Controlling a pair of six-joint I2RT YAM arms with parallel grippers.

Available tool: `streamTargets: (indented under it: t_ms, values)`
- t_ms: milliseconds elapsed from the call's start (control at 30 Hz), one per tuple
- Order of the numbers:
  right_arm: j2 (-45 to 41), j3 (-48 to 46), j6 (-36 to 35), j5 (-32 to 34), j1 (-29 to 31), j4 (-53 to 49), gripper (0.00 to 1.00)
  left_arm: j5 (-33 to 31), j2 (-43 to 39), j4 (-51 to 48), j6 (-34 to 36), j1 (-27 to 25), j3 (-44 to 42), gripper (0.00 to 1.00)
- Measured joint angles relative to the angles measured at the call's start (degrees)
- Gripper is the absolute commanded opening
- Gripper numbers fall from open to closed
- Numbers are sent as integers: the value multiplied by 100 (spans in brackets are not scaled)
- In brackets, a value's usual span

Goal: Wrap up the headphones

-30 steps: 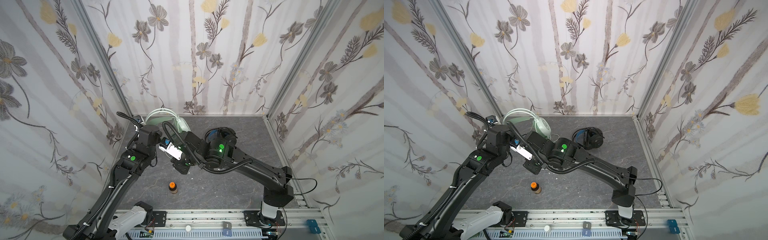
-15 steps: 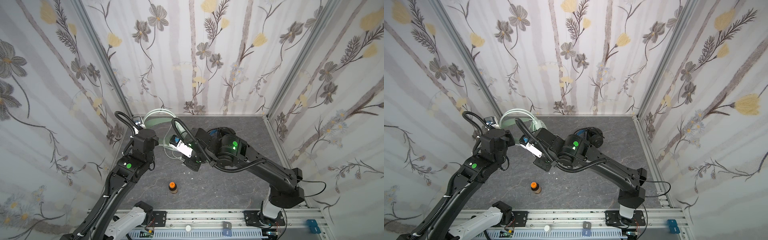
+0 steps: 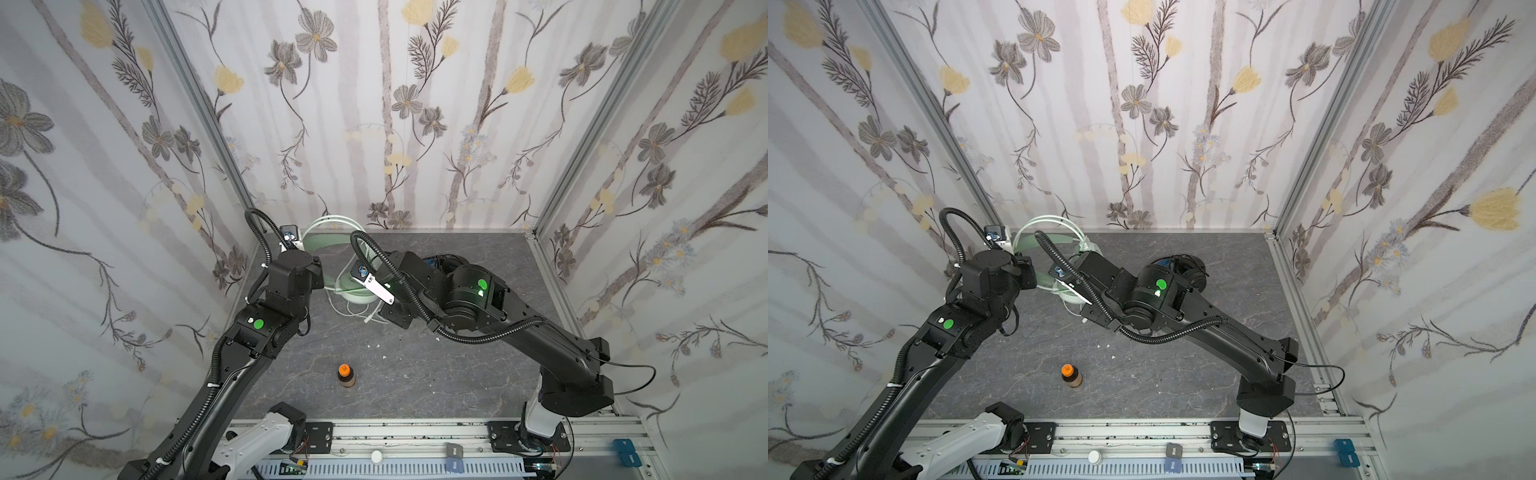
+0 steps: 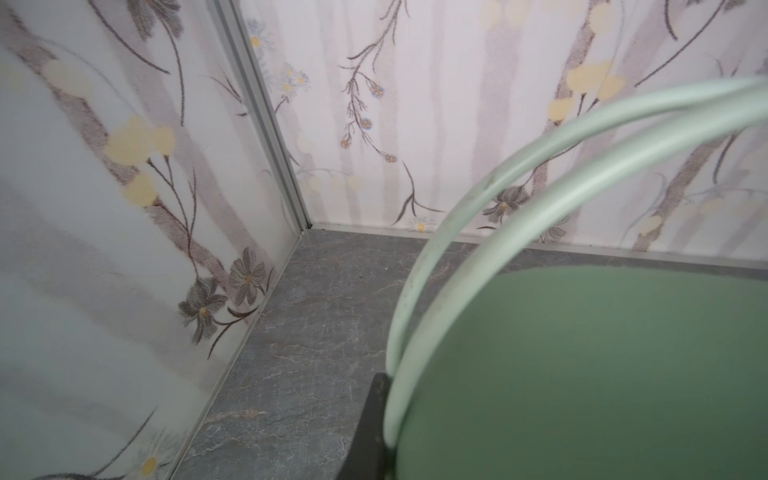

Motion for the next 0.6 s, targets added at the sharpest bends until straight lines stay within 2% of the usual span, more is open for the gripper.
streamTargets:
  t_ms: [133, 433, 600]
  values:
    - [0, 39, -234, 520, -35, 179, 7, 435, -22, -221, 20, 0, 52, 0]
    - [33, -140, -887, 1495, -13, 470, 6, 1355, -199, -986, 271, 33, 164, 0]
    - [-15, -249, -992, 1668, -68, 675, 7, 1976, -435, -1108, 275, 50, 103, 0]
